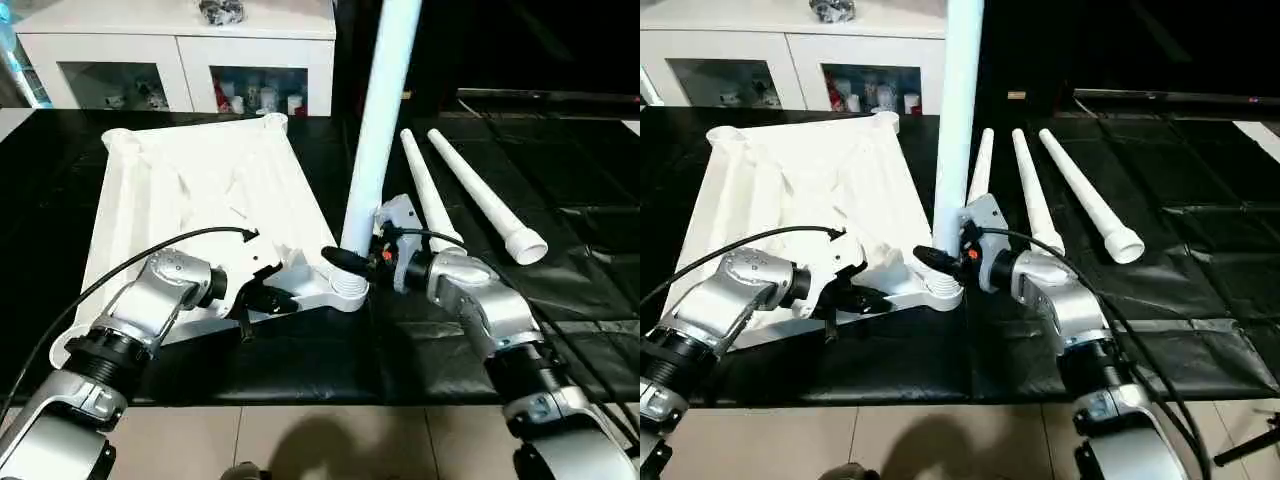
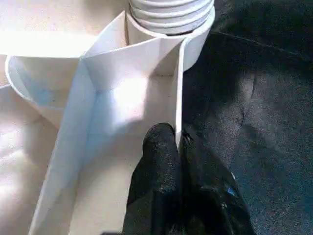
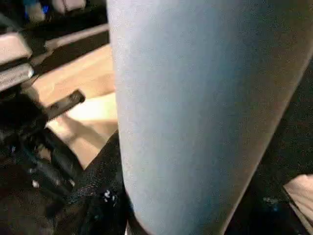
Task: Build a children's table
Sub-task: Insert table leg to table base
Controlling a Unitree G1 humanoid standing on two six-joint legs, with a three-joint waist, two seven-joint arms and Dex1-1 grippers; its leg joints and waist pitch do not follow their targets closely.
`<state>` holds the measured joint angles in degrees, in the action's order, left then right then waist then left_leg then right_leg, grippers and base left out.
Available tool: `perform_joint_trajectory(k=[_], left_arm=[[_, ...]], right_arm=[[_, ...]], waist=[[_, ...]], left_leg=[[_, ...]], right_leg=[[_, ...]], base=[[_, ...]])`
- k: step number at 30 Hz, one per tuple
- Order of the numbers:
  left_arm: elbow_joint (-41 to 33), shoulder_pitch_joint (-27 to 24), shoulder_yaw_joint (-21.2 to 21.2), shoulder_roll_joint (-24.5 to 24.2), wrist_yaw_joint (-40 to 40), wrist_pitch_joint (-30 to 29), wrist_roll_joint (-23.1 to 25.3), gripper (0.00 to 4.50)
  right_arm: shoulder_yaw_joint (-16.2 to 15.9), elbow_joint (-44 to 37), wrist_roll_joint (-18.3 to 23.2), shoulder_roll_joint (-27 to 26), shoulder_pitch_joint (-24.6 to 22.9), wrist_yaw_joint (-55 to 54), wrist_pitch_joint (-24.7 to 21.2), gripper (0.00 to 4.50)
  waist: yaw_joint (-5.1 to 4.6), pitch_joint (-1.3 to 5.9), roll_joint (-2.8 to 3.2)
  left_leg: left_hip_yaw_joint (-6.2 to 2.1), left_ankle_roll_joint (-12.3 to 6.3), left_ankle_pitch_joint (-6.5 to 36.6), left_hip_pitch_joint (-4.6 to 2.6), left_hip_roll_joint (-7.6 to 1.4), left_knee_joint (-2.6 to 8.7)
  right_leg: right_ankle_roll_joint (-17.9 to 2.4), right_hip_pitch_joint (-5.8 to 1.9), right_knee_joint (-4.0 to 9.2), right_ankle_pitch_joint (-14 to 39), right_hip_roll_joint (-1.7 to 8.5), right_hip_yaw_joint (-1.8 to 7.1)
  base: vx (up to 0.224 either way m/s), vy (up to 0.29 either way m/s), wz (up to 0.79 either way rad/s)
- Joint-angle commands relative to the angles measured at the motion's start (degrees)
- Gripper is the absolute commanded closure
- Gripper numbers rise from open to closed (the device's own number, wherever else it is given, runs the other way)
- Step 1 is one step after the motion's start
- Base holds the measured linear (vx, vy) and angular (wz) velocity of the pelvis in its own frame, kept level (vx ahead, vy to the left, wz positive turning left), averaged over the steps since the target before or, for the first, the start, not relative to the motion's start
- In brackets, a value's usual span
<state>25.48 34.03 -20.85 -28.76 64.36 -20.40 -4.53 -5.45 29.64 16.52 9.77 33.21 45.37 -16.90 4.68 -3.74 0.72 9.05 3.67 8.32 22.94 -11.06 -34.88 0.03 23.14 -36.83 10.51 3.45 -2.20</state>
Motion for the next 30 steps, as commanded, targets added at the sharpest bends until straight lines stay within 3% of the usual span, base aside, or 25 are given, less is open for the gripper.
perform_joint_trajectory(k=[1, 2, 3, 4, 6, 8, 9, 10, 12, 16, 23, 24, 26, 30], left_arm=[[-1.8, 0.9, 1.3, 0.6, 0.5, -0.1, -0.6, 4.50], [-1.8, 0.9, 1.3, 0.5, 0.5, -0.2, -0.6, 4.50], [-1.8, 0.9, 1.4, 0.4, 0.5, -0.2, -0.6, 4.50], [-1.7, 0.9, 1.4, 0.3, 0.4, -0.3, -0.5, 4.50], [-1.2, 1.3, 1.6, 0.2, 0.0, -0.6, -0.3, 4.50], [-1.0, 1.5, 1.7, 0.1, -0.3, -0.7, -0.2, 4.50], [-0.6, 1.9, 2.0, 0.3, -0.6, -0.8, -0.3, 4.50], [-0.2, 2.2, 2.2, 0.5, -1.0, -1.0, -0.3, 4.50], [0.5, 2.8, 2.6, 0.8, -1.7, -1.2, -0.2, 4.50], [1.5, 3.5, 3.0, 1.2, -2.6, -0.9, 0.2, 4.50], [2.5, 4.2, 3.5, 1.7, -3.9, -0.7, 0.4, 4.50], [2.5, 4.2, 3.5, 1.7, -3.9, -0.7, 0.4, 4.50], [2.4, 3.9, 3.5, 1.7, -4.0, -0.5, 0.6, 4.50], [1.7, 3.3, 3.6, 1.7, -4.3, -0.7, 0.8, 4.50]], right_arm=[[1.0, 1.8, 1.0, -0.7, -1.4, -1.1, 0.1, 2.57], [1.4, 1.7, 1.3, -0.9, -1.7, -1.2, 0.3, 2.57], [2.1, 1.6, 1.8, -1.3, -2.1, -1.5, 0.7, 2.57], [2.7, 1.6, 2.3, -1.7, -2.6, -1.7, 1.1, 2.57], [4.3, 1.2, 3.4, -2.7, -4.3, -2.4, 2.2, 2.57], [4.8, 1.0, 3.7, -3.2, -4.9, -2.5, 2.6, 2.57], [5.1, 0.6, 3.9, -3.7, -6.1, -2.6, 3.4, 2.57], [5.2, 0.4, 4.1, -4.1, -7.1, -2.4, 4.2, 2.57], [5.3, 0.0, 4.2, -4.7, -8.7, -2.2, 5.7, 2.57], [4.7, -1.1, 3.2, -5.1, -11.5, -2.2, 8.7, 2.57], [-3.5, -2.8, -6.1, -0.8, -14.9, 0.8, 15.4, 2.57], [-3.5, -2.8, -6.1, -0.8, -14.9, 0.8, 15.4, 2.57], [-5.6, -2.6, -7.7, 0.4, -14.4, 2.1, 15.5, 2.57], [-8.3, -0.7, -9.7, 1.0, -12.0, 4.7, 15.0, 2.57]], waist=[[-0.07, 4.32, 0.31], [0.09, 4.39, 0.78], [0.00, 4.41, 0.47], [0.06, 4.45, 0.91], [0.16, 4.52, 1.21], [0.18, 4.47, 1.13], [0.31, 4.47, 1.93], [0.25, 4.43, 1.54], [0.46, 4.47, 1.72], [0.56, 4.37, 1.42], [0.80, 4.22, 0.85], [0.80, 4.24, 0.97], [0.86, 4.32, 0.28], [0.81, 4.23, -0.03]], left_leg=[[-0.25, 1.90, 19.2, -1.71, -1.47, 4.52], [-0.34, 2.01, 19.3, -1.79, -1.46, 4.47], [-0.30, 2.04, 19.2, -1.71, -1.46, 4.54], [-0.30, 2.14, 19.6, -1.75, -1.48, 4.54], [-0.43, 2.34, 20.2, -1.78, -1.43, 4.56], [-0.45, 2.37, 20.9, -1.81, -1.45, 4.65], [-0.59, 2.63, 21.7, -1.90, -1.47, 4.66], [-0.50, 2.62, 22.5, -1.96, -1.46, 4.68], [-0.55, 2.52, 22.3, -1.92, -1.45, 4.72], [-0.52, 2.29, 22.2, -1.83, -1.48, 4.78], [-0.40, 1.88, 21.5, -1.83, -1.48, 4.81], [-0.41, 1.77, 21.3, -1.75, -1.48, 4.83], [-0.34, 1.21, 20.6, -1.73, -1.53, 4.83], [-0.21, 0.64, 19.8, -1.68, -1.52, 4.77]], right_leg=[[-11.4, -1.93, 5.21, 17.8, 4.02, 2.06], [-11.5, -1.94, 5.14, 17.5, 4.09, 2.07], [-11.7, -2.01, 5.14, 16.8, 3.99, 2.03], [-11.9, -1.95, 5.15, 16.1, 4.01, 2.06], [-12.4, -2.04, 4.98, 15.3, 3.97, 1.97], [-12.6, -2.05, 5.04, 15.6, 3.96, 1.93], [-12.8, -1.93, 4.96, 15.8, 4.00, 1.91], [-12.7, -1.89, 5.18, 16.0, 3.90, 1.93], [-12.8, -1.96, 5.15, 15.7, 3.98, 1.92], [-12.5, -1.96, 5.30, 17.2, 4.10, 1.97], [-11.5, -1.86, 5.55, 19.2, 4.16, 2.07], [-11.3, -1.86, 5.57, 19.4, 4.16, 2.10], [-11.2, -1.99, 5.61, 19.0, 4.12, 2.08], [-11.1, -1.86, 5.64, 19.1, 4.14, 2.10]], base=[[0.000, 0.000, 0.00], [0.000, 0.000, 0.00], [0.000, 0.000, 0.00], [0.000, 0.000, 0.00], [0.000, 0.000, 0.00], [0.000, 0.000, 0.00], [0.000, 0.000, 0.00], [0.000, 0.000, 0.00], [0.000, 0.000, 0.00], [0.000, 0.000, 0.00], [0.000, 0.000, 0.00], [0.000, 0.000, 0.00], [0.000, 0.000, 0.00], [0.000, 0.000, 0.00]])
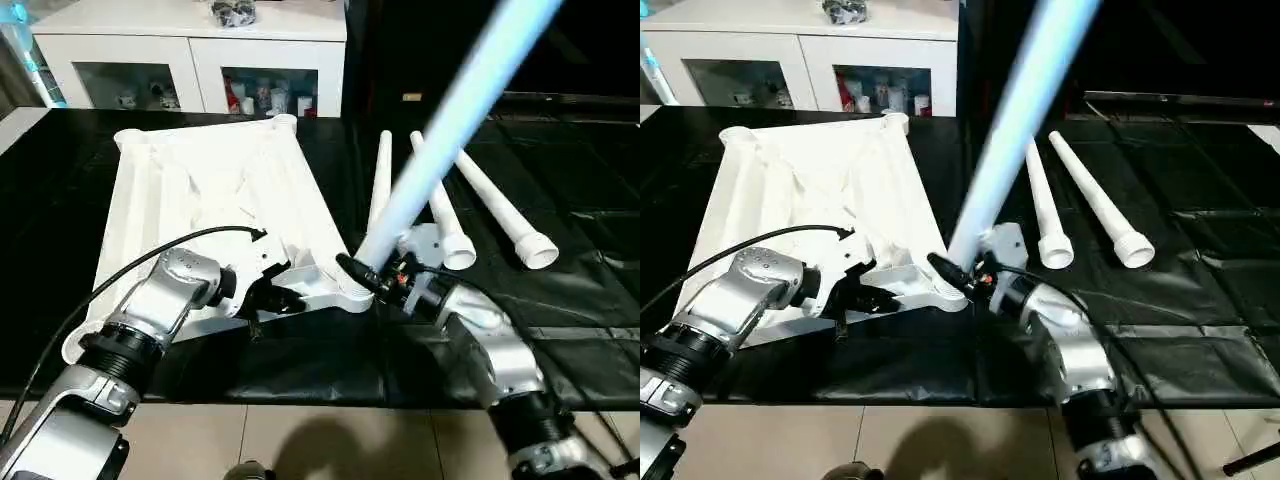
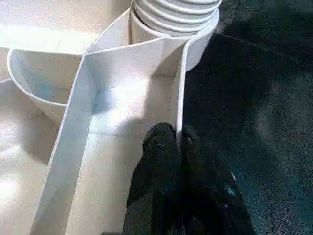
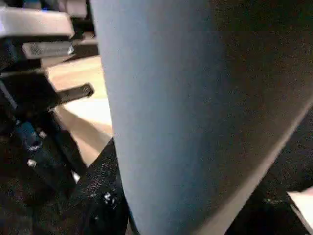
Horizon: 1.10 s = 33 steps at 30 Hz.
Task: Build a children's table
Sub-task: Insert table leg to table base
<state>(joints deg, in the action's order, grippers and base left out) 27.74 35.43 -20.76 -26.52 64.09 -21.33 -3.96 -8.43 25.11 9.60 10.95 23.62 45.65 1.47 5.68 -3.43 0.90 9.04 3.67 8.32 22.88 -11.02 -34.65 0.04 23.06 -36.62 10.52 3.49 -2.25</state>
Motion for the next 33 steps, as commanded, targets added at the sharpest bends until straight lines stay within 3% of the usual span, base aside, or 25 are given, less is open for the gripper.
perform_joint_trajectory(k=[1, 7, 10, 19, 25, 26, 33], left_arm=[[-0.6, 1.9, 3.6, -0.6, -4.0, 0.2, 0.2, 4.50], [-2.8, 0.2, 1.7, -1.9, -1.6, 2.3, 1.3, 4.50], [-4.1, -0.3, 0.4, -2.4, 0.4, 3.7, 1.7, 4.50], [-7.1, -0.3, -4.2, -3.9, 7.9, 7.7, 3.0, 4.50], [-6.1, 0.5, -5.6, -4.4, 10.1, 8.9, 4.0, 4.50], [-5.7, 0.7, -5.5, -4.3, 10.3, 9.1, 4.1, 4.50], [-3.6, 2.1, -4.7, -3.9, 11.7, 8.7, 3.4, 4.50]], right_arm=[[-5.4, 3.8, -2.8, -0.1, -2.4, 4.4, -3.4, 2.57], [-6.1, 8.7, -3.0, -1.7, 1.9, 6.4, -3.1, 2.57], [-5.9, 9.6, -2.6, -2.0, 2.7, 7.1, -3.2, 2.57], [-9.6, 8.1, -3.2, -0.4, 1.6, 15.0, -3.2, 2.57], [-11.5, 8.0, -3.8, 0.0, 1.7, 18.8, -2.8, 2.57], [-11.6, 8.2, -3.9, 0.0, 1.7, 19.3, -2.7, 2.57], [-11.3, 7.8, -3.1, -0.1, 1.6, 21.0, -3.0, 2.57]], waist=[[-0.24, 3.84, -0.08], [-0.95, 3.82, -0.76], [-1.12, 3.63, -0.77], [-1.39, 2.77, -0.68], [-1.37, 2.30, -0.92], [-1.41, 2.33, -1.28], [-1.20, 2.48, -1.32]], left_leg=[[-0.28, 0.78, 20.6, -1.64, -1.53, 4.60], [-0.49, 1.57, 23.7, -1.84, -1.68, 4.89], [-0.64, 1.90, 24.5, -1.83, -1.67, 5.12], [-0.25, 0.53, 22.8, -2.02, -1.73, 5.65], [-0.33, 1.11, 25.5, -2.56, -1.87, 6.12], [-0.25, 1.01, 25.3, -2.58, -1.87, 6.09], [-0.15, 0.83, 23.7, -2.60, -2.00, 6.34]], right_leg=[[-10.8, -1.72, 5.50, 20.4, 4.10, 2.13], [-10.4, -1.46, 5.71, 22.4, 4.14, 2.12], [-9.6, -1.47, 5.86, 24.1, 4.19, 2.13], [-10.5, -1.31, 5.89, 18.8, 3.71, 2.37], [-9.8, -1.19, 6.52, 23.5, 3.93, 2.47], [-9.7, -1.21, 6.58, 23.6, 3.94, 2.48], [-10.2, -1.34, 6.45, 21.0, 3.97, 2.50]], base=[[0.000, 0.000, 0.00], [0.000, 0.000, 0.00], [0.000, 0.000, 0.00], [0.000, 0.000, 0.00], [0.000, 0.000, 0.00], [0.000, 0.000, 0.00], [0.000, 0.000, 0.00]])
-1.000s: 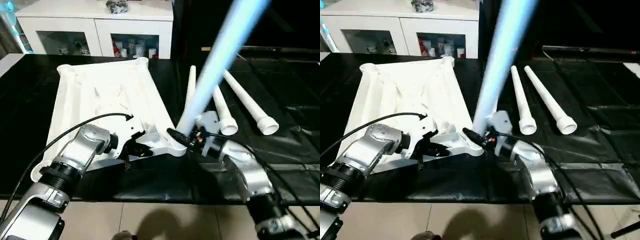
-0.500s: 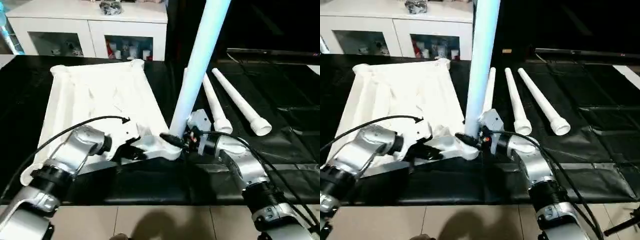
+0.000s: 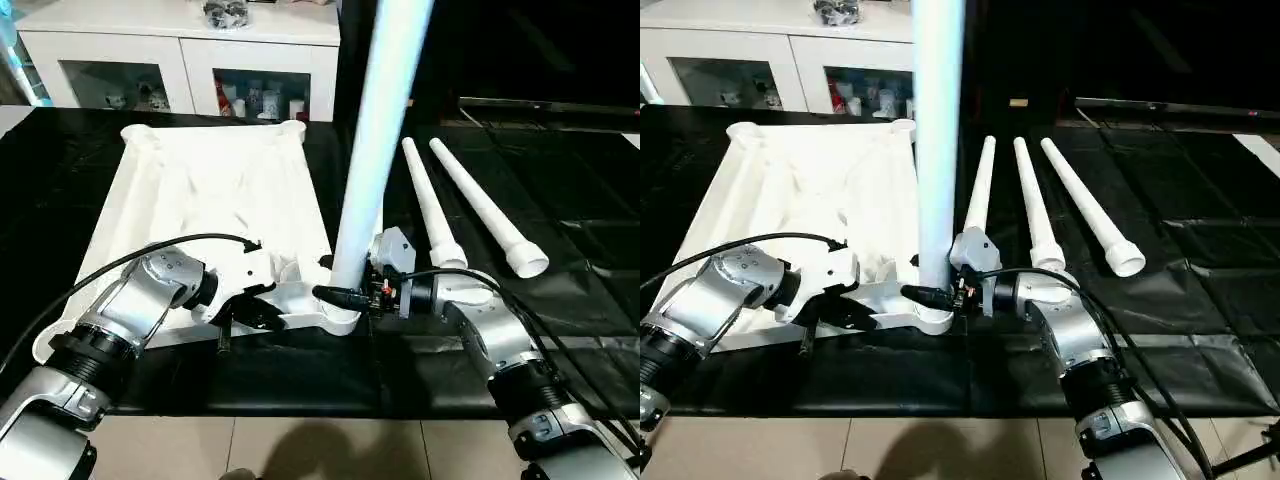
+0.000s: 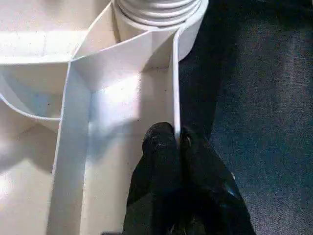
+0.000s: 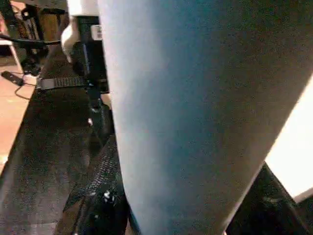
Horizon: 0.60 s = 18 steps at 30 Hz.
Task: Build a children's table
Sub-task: Insert table leg to table base
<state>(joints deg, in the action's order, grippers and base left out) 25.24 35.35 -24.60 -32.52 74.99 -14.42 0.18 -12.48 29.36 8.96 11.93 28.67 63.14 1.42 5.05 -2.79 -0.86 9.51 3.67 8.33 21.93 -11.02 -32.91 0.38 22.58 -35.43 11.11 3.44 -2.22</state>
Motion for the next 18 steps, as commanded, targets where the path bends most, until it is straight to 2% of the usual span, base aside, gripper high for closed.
perform_joint_trajectory(k=[1, 3, 4, 5, 6, 7, 8, 11, 13, 14, 15, 18], left_arm=[[-0.7, 2.4, -0.7, 2.1, 0.9, 1.8, -0.5, 4.50], [-0.1, 2.6, -0.5, 2.2, 1.1, 2.1, -0.3, 4.50], [-0.1, 2.6, -0.5, 2.2, 1.1, 2.1, -0.3, 4.50], [0.3, 2.7, -0.4, 2.3, 1.1, 1.9, -0.2, 4.50], [0.6, 2.8, 0.0, 2.5, 1.0, 1.5, -0.4, 4.50], [0.9, 2.9, 0.2, 2.6, 0.8, 1.2, -0.6, 4.50], [1.0, 2.9, 0.3, 2.7, 0.7, 1.0, -0.6, 4.50], [1.5, 3.1, 0.6, 2.9, 0.4, 0.9, -0.6, 4.50], [2.3, 3.5, 0.8, 3.0, 0.4, 1.1, -0.5, 4.50], [2.3, 3.5, 0.8, 3.0, 0.4, 1.1, -0.5, 4.50], [2.4, 3.5, 1.0, 2.9, 0.5, 0.9, -0.6, 4.50], [2.9, 3.7, 1.1, 2.9, 0.8, 1.0, -0.5, 4.50]], right_arm=[[-7.2, 3.3, -2.4, -1.1, -3.7, 3.7, -2.9, 2.57], [-7.1, 2.9, -2.3, -1.2, -4.1, 3.9, -2.9, 2.57], [-7.1, 2.9, -2.3, -1.2, -4.1, 3.9, -2.9, 2.57], [-6.8, 2.5, -2.2, -1.4, -4.5, 3.8, -2.8, 2.57], [-6.5, 2.5, -2.1, -1.6, -4.6, 3.6, -2.7, 2.57], [-6.1, 2.6, -2.0, -1.8, -4.6, 3.2, -2.5, 2.57], [-6.0, 2.6, -2.0, -1.8, -4.7, 3.0, -2.4, 2.57], [-5.2, 2.6, -1.8, -2.2, -4.8, 2.2, -2.1, 2.57], [-4.1, 1.9, -0.9, -2.5, -5.2, 1.5, -2.3, 2.57], [-4.1, 1.9, -0.9, -2.5, -5.2, 1.5, -2.3, 2.57], [-3.7, 1.3, -0.5, -2.5, -5.8, 1.0, -2.3, 2.57], [-3.6, 0.3, -0.4, -2.2, -6.5, 1.1, -2.2, 2.57]], waist=[[-0.61, 1.90, 0.44], [-0.57, 1.99, 0.62], [-0.61, 1.97, 0.52], [-0.55, 2.07, 0.72], [-0.57, 2.04, 0.57], [-0.54, 2.10, 0.78], [-0.55, 2.03, 0.70], [-0.48, 1.61, 0.76], [-0.44, 1.35, 1.19], [-0.46, 1.30, 1.02], [-0.38, 1.33, 1.39], [-0.36, 1.50, 1.53]], left_leg=[[-0.59, 0.81, 23.3, -1.60, -2.01, 4.66], [-0.59, 0.81, 22.9, -1.58, -2.03, 4.72], [-0.54, 0.77, 22.9, -1.60, -2.08, 4.78], [-0.55, 0.80, 22.8, -1.63, -2.08, 4.77], [-0.45, 0.70, 22.5, -1.58, -2.06, 4.81], [-0.45, 0.75, 22.4, -1.62, -2.07, 4.85], [-0.41, 0.76, 22.6, -1.64, -2.08, 4.86], [-0.50, 1.24, 25.4, -1.95, -2.09, 5.04], [-0.79, 1.97, 28.2, -2.31, -2.09, 5.25], [-0.87, 2.23, 29.7, -2.62, -2.11, 5.21], [-1.06, 2.43, 30.0, -2.63, -2.12, 5.31], [-0.98, 2.18, 28.8, -2.44, -2.25, 5.48]], right_leg=[[-10.7, -0.94, 5.20, 19.5, 3.97, 2.42], [-10.9, -1.06, 5.17, 18.5, 4.00, 2.37], [-11.0, -1.06, 5.23, 18.0, 3.99, 2.38], [-11.2, -1.13, 5.18, 17.6, 4.03, 2.38], [-11.2, -1.16, 5.27, 17.3, 3.98, 2.38], [-11.3, -1.22, 5.32, 17.1, 4.03, 2.38], [-11.4, -1.17, 5.37, 17.3, 4.03, 2.39], [-10.7, -0.93, 5.87, 22.1, 4.21, 2.46], [-9.9, -0.74, 6.23, 26.3, 4.31, 2.49], [-9.4, -0.58, 6.58, 28.5, 4.44, 2.57], [-9.1, -0.66, 6.60, 29.2, 4.50, 2.59], [-9.8, -0.80, 6.41, 25.8, 4.32, 2.67]], base=[[0.000, 0.000, 0.00], [0.000, 0.000, 0.00], [0.000, 0.000, 0.00], [0.000, 0.000, 0.00], [0.000, 0.000, 0.00], [0.000, 0.000, 0.00], [0.000, 0.000, 0.00], [0.000, 0.000, 0.00], [0.000, 0.000, 0.00], [0.000, 0.000, 0.00], [0.000, 0.000, 0.00], [0.000, 0.000, 0.00]])
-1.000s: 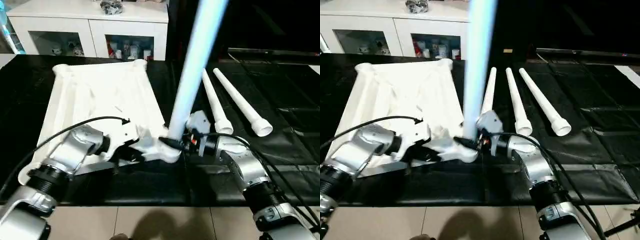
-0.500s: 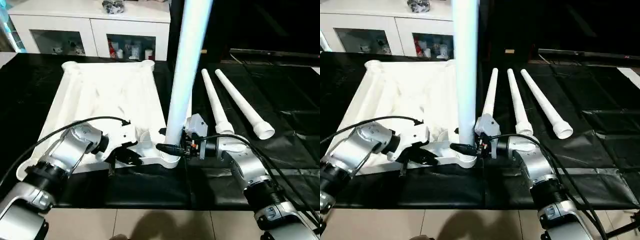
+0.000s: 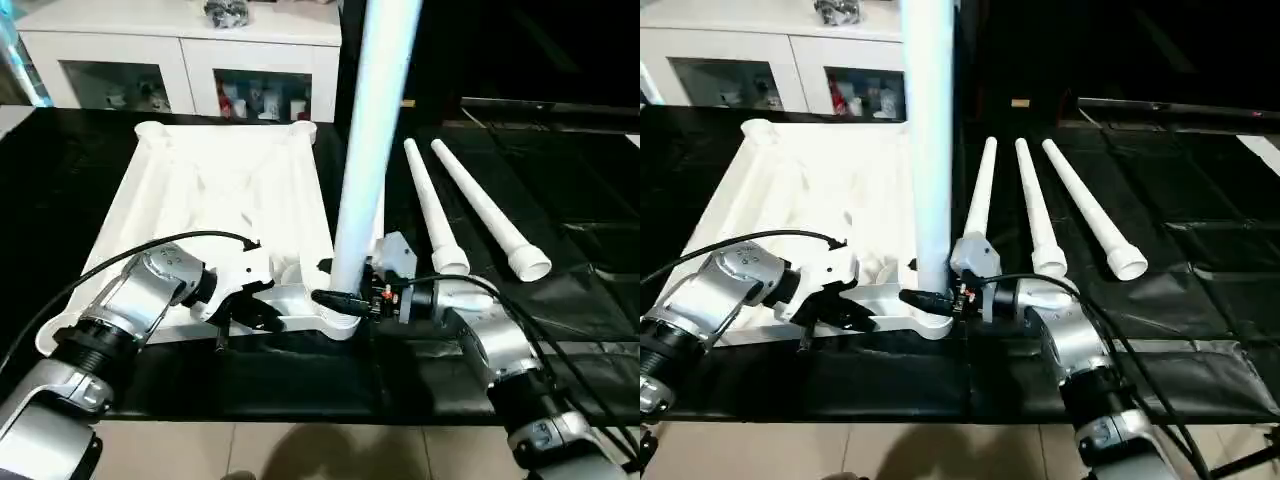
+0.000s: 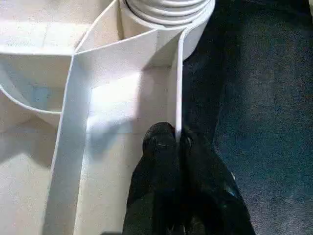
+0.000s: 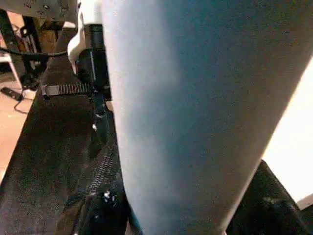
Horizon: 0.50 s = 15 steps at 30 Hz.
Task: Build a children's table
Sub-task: Insert table leg to table base
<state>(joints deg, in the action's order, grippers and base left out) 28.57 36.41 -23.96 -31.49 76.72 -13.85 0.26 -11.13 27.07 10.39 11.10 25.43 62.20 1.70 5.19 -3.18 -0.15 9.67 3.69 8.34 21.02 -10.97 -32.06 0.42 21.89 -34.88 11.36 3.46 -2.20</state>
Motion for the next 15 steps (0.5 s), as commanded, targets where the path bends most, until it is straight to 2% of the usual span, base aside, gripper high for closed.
perform_joint_trajectory(k=[1, 3, 5, 6, 15], left_arm=[[-0.2, 2.7, 0.5, 1.9, -0.9, 0.5, -0.5, 4.50], [0.2, 2.9, 0.6, 2.0, -0.9, 0.6, -0.5, 4.50], [0.4, 2.9, 0.6, 2.0, -0.8, 0.6, -0.4, 4.50], [0.4, 2.9, 0.6, 2.0, -0.7, 0.5, -0.4, 4.50], [1.0, 2.5, 1.0, 2.3, -0.6, 0.3, -0.1, 4.50]], right_arm=[[-5.0, 2.3, -1.8, -1.2, -3.5, 2.0, -2.3, 2.57], [-4.9, 1.9, -1.8, -0.9, -3.8, 2.1, -2.3, 2.57], [-4.7, 1.8, -1.8, -0.8, -3.8, 2.1, -2.2, 2.57], [-4.6, 1.8, -1.9, -0.8, -3.8, 2.1, -2.1, 2.57], [-4.6, 1.3, -2.1, -0.2, -4.3, 1.9, -1.6, 2.57]], waist=[[-0.40, 1.94, 1.22], [-0.31, 1.96, 1.14], [-0.17, 2.02, 1.56], [-0.22, 1.99, 1.45], [-0.26, 1.73, 1.68]], left_leg=[[-1.16, 2.16, 28.5, -1.53, -2.28, 4.63], [-0.93, 1.79, 27.1, -1.33, -2.24, 4.66], [-0.92, 1.67, 26.4, -1.30, -2.25, 4.66], [-0.87, 1.63, 26.4, -1.23, -2.24, 4.70], [-1.10, 2.23, 29.0, -1.42, -2.38, 4.95]], right_leg=[[-10.2, -0.14, 5.73, 24.6, 4.29, 2.65], [-11.0, -0.35, 5.57, 22.0, 4.18, 2.64], [-11.5, -0.50, 5.45, 21.2, 4.25, 2.61], [-11.5, -0.53, 5.51, 21.3, 4.23, 2.60], [-10.7, -0.24, 5.90, 25.0, 4.40, 2.72]], base=[[0.000, 0.000, 0.00], [0.000, 0.000, 0.00], [0.000, 0.000, 0.00], [0.000, 0.000, 0.00], [0.000, 0.000, 0.00]])
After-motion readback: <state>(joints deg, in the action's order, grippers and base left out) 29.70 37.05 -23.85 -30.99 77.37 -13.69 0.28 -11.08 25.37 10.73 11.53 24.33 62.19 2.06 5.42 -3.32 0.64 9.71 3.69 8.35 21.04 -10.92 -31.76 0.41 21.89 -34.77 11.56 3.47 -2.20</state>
